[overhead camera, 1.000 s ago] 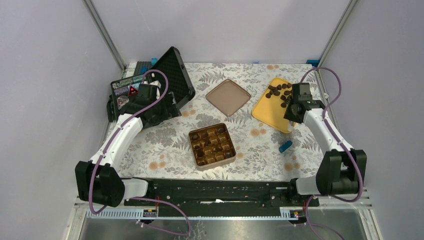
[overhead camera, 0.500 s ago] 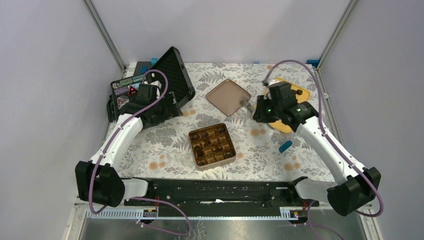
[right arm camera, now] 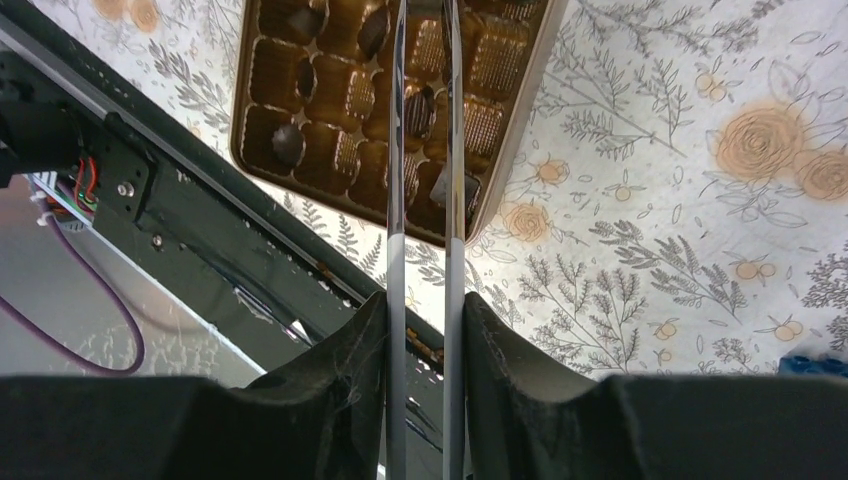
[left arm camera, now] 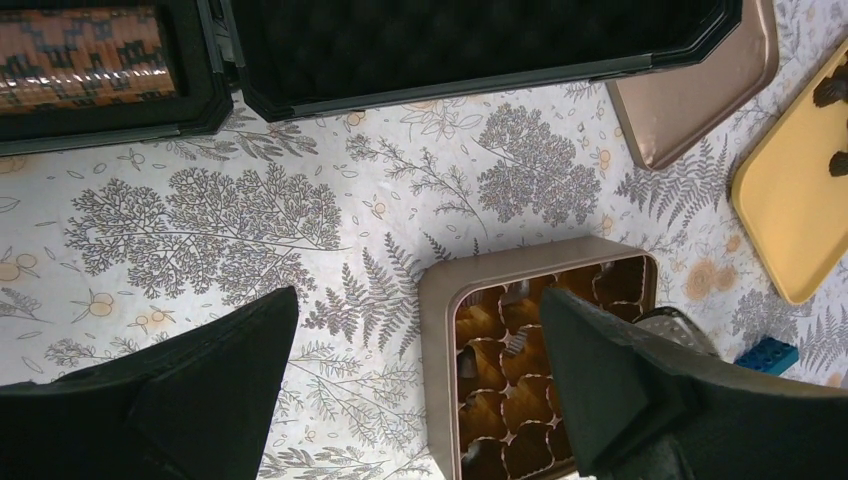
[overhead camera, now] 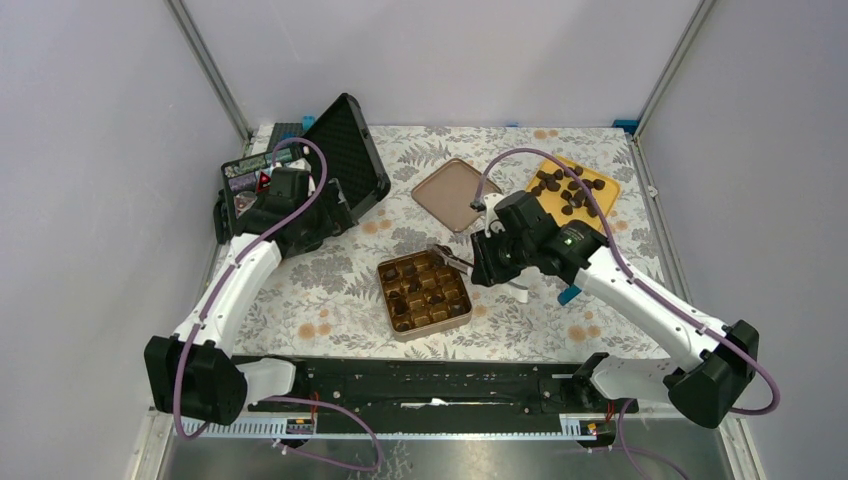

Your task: Pack the chocolate

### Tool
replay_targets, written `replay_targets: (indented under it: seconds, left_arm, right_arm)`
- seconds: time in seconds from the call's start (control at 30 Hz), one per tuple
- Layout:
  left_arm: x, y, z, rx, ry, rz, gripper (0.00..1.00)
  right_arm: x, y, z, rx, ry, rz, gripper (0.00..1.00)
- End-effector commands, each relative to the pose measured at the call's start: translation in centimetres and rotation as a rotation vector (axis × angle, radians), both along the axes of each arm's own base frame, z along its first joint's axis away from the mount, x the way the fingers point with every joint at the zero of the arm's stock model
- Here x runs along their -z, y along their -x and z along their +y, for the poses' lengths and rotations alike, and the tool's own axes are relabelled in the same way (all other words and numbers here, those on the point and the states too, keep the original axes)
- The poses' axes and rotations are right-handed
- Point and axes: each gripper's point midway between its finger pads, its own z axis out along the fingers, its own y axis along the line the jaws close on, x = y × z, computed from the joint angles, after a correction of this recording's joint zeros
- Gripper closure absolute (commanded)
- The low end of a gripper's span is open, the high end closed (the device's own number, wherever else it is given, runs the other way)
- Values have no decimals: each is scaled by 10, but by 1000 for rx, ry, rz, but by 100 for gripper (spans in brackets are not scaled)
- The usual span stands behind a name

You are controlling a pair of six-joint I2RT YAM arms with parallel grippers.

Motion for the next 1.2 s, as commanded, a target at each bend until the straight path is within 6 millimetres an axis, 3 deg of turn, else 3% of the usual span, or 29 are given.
replay_targets:
  seconds: [0.0, 0.53, 0.73, 0.83, 0.97, 1.07, 1.17]
  left_arm:
    - [-23, -9, 8, -62, 5, -98, 1]
    - [-23, -8, 12, -77, -15, -95, 1]
    - [-22, -8, 12, -74, -13, -91, 1]
    - [-21, -8, 11, -73, -15, -89, 1]
    - [-20, -8, 11, -73, -12, -87, 1]
    - [-19, -8, 10, -71, -9, -86, 1]
    - [-18, -9, 9, -67, -7, -82, 1]
  right_arm:
    - [-3, 3, 11, -27, -52, -21, 92]
    - [16, -12, 31, 14, -124, -61, 87]
    - [27, -11, 33, 4, -109, -32, 72]
    - [29, -11, 31, 8, -102, -30, 58]
    - [30, -11, 29, 17, -95, -30, 54]
    - [29, -11, 26, 30, -86, -34, 58]
    - [20, -15, 20, 62, -82, -74, 84]
